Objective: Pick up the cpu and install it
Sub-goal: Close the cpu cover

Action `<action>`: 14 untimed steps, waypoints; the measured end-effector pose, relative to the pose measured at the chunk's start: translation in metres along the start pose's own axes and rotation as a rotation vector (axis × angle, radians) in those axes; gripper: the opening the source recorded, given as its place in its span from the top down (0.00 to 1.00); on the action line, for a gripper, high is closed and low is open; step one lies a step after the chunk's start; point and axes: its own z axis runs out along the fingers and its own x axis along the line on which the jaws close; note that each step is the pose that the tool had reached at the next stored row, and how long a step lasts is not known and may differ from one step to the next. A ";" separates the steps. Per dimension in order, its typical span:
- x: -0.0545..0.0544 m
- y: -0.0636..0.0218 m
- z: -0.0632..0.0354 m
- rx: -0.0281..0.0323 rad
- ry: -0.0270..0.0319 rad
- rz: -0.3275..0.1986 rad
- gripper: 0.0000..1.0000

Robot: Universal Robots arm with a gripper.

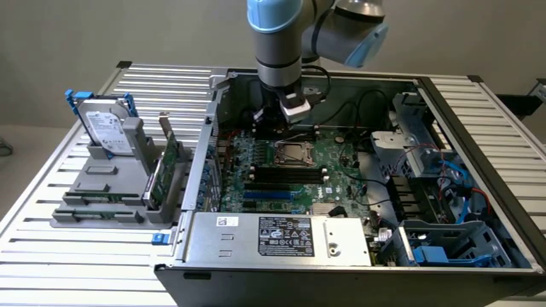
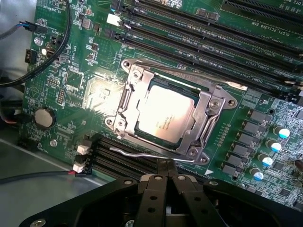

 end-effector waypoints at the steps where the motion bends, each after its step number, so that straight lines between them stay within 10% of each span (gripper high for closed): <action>1: 0.000 0.0001 0.0003 -0.0002 0.0000 0.000 0.89; 14: 0.002 0.0013 0.0030 -0.0010 0.0000 0.000 0.89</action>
